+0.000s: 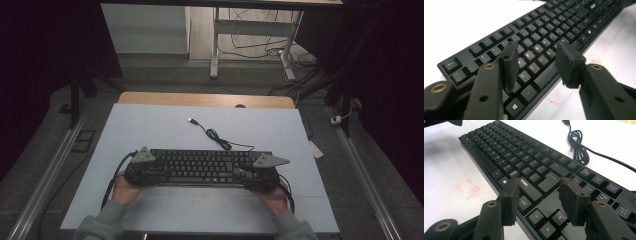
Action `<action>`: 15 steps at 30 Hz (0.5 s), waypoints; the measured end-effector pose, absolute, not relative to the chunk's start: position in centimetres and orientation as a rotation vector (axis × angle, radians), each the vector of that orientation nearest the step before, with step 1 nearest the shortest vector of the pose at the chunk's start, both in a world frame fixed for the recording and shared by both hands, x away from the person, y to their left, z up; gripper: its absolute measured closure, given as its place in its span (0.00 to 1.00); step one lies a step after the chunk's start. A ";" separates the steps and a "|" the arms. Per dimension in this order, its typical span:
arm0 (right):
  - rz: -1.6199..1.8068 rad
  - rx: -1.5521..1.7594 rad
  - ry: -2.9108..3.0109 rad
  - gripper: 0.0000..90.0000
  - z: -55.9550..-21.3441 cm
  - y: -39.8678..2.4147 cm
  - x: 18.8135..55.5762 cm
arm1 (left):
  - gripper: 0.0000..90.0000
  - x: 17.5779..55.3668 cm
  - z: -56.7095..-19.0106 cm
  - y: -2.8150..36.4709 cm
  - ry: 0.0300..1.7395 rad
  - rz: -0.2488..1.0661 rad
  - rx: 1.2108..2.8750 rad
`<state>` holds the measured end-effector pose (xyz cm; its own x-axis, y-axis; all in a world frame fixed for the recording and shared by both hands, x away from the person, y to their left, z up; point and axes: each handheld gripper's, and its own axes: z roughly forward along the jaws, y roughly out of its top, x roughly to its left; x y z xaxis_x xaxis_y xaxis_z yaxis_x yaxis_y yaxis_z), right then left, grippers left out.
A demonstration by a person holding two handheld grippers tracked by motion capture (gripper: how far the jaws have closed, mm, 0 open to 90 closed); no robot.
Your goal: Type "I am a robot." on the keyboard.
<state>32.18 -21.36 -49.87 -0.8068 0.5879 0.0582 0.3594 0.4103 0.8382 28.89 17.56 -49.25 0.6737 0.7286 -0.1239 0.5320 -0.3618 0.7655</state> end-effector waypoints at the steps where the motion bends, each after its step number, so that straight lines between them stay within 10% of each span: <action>1: 1.348 0.832 2.423 0.56 -49.9 -21.3 32.2 | 0.64 28.9 -49.3 17.5 0.968 0.293 2.050; 10: 1.343 0.833 2.426 0.56 -50.0 -21.4 32.3 | 0.98 28.8 -49.9 16.0 0.909 0.255 2.115; 15: 1.343 0.834 2.426 0.56 -50.0 -21.4 32.3 | 0.99 28.8 -50.3 14.9 0.882 0.252 2.164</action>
